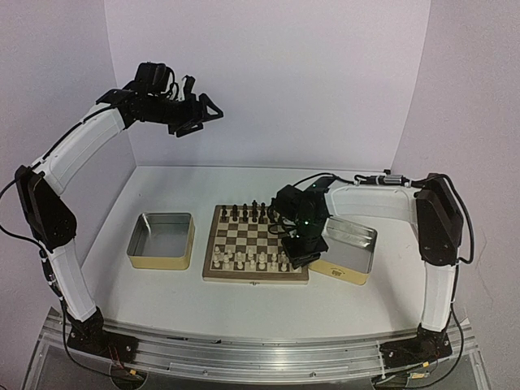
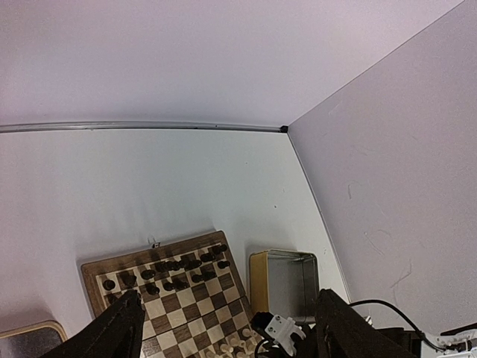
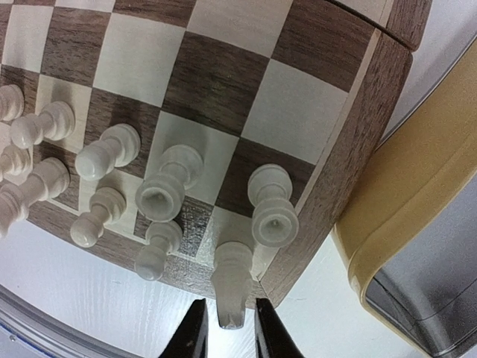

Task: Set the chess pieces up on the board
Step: Place the chess piece on the chessboard, then reset both arms

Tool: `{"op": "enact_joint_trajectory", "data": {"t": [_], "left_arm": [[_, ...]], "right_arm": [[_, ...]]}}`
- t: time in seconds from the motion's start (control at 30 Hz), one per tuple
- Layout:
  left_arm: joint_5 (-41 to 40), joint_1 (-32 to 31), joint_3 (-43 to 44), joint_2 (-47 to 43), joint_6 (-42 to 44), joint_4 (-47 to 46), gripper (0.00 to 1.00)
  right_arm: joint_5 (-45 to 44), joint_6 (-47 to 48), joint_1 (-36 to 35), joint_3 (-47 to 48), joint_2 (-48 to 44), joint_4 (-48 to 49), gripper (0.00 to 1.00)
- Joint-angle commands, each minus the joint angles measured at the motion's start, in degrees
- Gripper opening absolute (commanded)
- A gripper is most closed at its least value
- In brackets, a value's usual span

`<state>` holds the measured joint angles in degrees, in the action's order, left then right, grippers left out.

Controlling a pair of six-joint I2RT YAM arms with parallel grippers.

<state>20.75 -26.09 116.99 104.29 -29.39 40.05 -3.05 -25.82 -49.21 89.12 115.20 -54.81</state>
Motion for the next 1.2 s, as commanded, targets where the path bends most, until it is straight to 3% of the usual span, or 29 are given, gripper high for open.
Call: {"op": "enact_joint_trajectory", "data": {"t": [0.0,0.17,0.53,0.83,0.9,1.07,1.17], "left_arm": [[-0.6,-0.1,2.1,-0.1,1.2,-0.6,0.78],[-0.7,-0.1,2.2,-0.1,1.3,-0.6,0.78],[-0.8,-0.1,2.2,-0.1,1.5,-0.9,0.78],[-1.8,-0.1,2.4,0.0,1.0,-0.3,0.78],[-2.1,-0.1,2.0,0.0,0.9,-0.3,0.79],[-2.9,-0.1,2.3,0.3,0.6,0.1,0.79],[-3.7,0.0,2.7,0.3,0.5,0.7,0.79]], "right_arm": [[-0.5,-0.5,-0.2,0.4,0.2,-0.1,0.25],[-0.4,-0.2,-0.2,0.8,0.2,-0.1,0.27],[-0.8,0.3,-0.2,2.4,-2.3,-0.8,0.43],[-7.0,1.0,0.0,13.9,-8.4,-9.2,0.45],[-10.3,1.8,0.1,18.0,-8.9,-10.5,0.5],[-24.3,5.4,0.5,28.6,-8.7,-10.7,0.84],[-28.9,8.1,1.8,34.4,-6.5,-10.5,0.87]]}}
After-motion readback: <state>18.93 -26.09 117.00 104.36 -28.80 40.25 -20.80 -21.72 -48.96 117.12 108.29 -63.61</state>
